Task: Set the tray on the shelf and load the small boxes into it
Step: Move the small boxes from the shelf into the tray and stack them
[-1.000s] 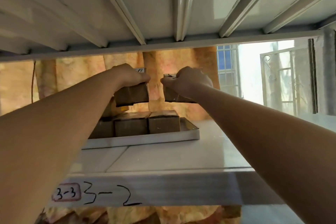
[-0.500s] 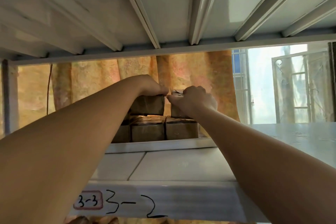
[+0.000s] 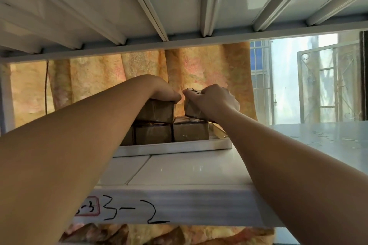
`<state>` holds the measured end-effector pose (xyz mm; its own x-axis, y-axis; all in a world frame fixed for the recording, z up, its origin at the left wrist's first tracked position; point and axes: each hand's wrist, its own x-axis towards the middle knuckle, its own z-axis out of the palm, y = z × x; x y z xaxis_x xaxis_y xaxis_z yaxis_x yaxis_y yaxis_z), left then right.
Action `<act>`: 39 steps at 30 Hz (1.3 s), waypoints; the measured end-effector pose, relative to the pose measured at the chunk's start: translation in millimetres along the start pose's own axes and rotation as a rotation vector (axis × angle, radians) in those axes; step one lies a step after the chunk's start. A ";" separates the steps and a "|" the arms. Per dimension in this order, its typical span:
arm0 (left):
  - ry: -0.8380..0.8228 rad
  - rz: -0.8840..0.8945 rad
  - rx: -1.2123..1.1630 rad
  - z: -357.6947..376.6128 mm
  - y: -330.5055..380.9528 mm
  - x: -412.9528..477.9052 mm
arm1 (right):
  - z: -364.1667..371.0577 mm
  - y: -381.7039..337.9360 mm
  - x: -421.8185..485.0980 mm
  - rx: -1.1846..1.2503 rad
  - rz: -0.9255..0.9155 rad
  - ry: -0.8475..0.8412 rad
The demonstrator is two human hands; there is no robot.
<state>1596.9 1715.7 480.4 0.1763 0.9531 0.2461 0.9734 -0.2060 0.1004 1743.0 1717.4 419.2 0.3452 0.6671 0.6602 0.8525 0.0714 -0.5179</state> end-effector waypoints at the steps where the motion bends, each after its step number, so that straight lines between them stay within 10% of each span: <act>1: 0.023 0.008 0.029 0.9 -0.2 -0.5 | 1.3 0.1 0.5 -0.002 0.000 0.001; 39: 0.099 0.191 0.049 16.3 -54.4 -6.0 | 1.1 -2.3 3.0 -0.022 -0.150 -0.069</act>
<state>1545.3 1724.9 457.8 0.3454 0.8710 0.3495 0.9300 -0.3675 -0.0031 1741.6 1720.0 421.7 0.1860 0.6995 0.6900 0.9012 0.1583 -0.4034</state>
